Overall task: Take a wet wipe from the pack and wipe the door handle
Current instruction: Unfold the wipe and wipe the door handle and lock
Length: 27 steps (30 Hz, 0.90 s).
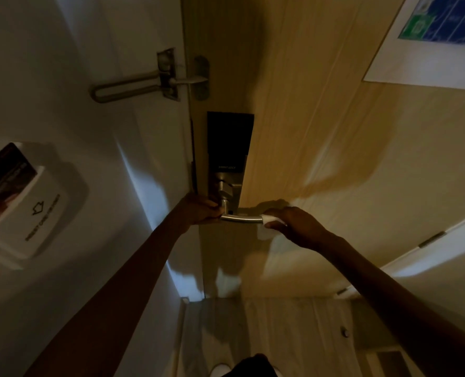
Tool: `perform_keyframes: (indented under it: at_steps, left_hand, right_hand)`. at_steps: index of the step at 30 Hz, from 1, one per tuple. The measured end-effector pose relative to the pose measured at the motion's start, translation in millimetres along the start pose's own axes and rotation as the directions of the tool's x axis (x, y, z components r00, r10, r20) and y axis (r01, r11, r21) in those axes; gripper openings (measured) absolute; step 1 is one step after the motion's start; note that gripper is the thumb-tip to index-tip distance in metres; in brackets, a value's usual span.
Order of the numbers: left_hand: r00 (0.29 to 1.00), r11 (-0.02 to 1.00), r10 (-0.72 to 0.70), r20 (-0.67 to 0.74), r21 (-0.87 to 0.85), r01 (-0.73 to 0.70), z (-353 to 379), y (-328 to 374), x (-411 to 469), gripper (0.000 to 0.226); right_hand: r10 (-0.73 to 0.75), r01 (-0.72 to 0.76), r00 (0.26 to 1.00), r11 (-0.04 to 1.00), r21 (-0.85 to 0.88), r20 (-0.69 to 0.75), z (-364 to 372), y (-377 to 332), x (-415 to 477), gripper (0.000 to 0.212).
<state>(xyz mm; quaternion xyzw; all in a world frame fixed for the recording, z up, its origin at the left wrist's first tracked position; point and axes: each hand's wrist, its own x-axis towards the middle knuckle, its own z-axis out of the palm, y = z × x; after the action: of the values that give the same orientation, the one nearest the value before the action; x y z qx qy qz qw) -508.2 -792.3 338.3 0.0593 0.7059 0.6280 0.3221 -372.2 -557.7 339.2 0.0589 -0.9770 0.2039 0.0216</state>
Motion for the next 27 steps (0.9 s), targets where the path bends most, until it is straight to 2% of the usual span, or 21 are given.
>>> perform_keyframes:
  at_steps: [4,7,12,16,18,22,27]
  left_hand:
    - [1.000,0.996,-0.032,-0.002,-0.084,0.031,2.8,1.3,-0.7,0.020]
    - [0.999,0.995,-0.032,0.028,-0.098,0.035,-0.3,0.2,1.4,0.015]
    - [0.997,0.994,-0.051,0.051,-0.094,0.056,-1.7,-0.5,4.7,0.016]
    - [0.999,0.997,-0.024,0.021,-0.070,0.026,-1.0,-1.4,2.0,0.021]
    - [1.000,0.996,-0.022,0.003,-0.091,0.022,0.0,-1.8,0.2,0.025]
    - [1.000,0.996,-0.015,-0.005,-0.087,0.014,0.2,-1.9,1.4,0.018]
    - [1.000,0.998,-0.009,-0.020,-0.069,0.008,4.1,0.3,0.1,0.015]
  right_hand:
    - [-0.099,0.089,0.995,0.953,-0.288,-0.019,13.9,-6.2,1.6,0.042]
    - [-0.174,0.138,0.984,0.900,-0.413,-0.051,24.6,-13.4,14.3,0.041]
    - [-0.135,0.102,0.990,0.904,-0.415,-0.051,41.8,-38.6,28.2,0.040]
    - [-0.170,0.141,0.985,0.898,-0.416,-0.032,30.8,-11.6,11.4,0.039]
    - [-0.142,0.123,0.990,0.886,-0.447,-0.008,23.8,1.5,5.5,0.040]
    - [-0.145,0.114,0.989,0.881,-0.459,-0.033,25.4,-10.3,13.5,0.030]
    - [-0.151,0.122,0.987,0.923,-0.365,-0.050,40.1,-39.8,32.1,0.024]
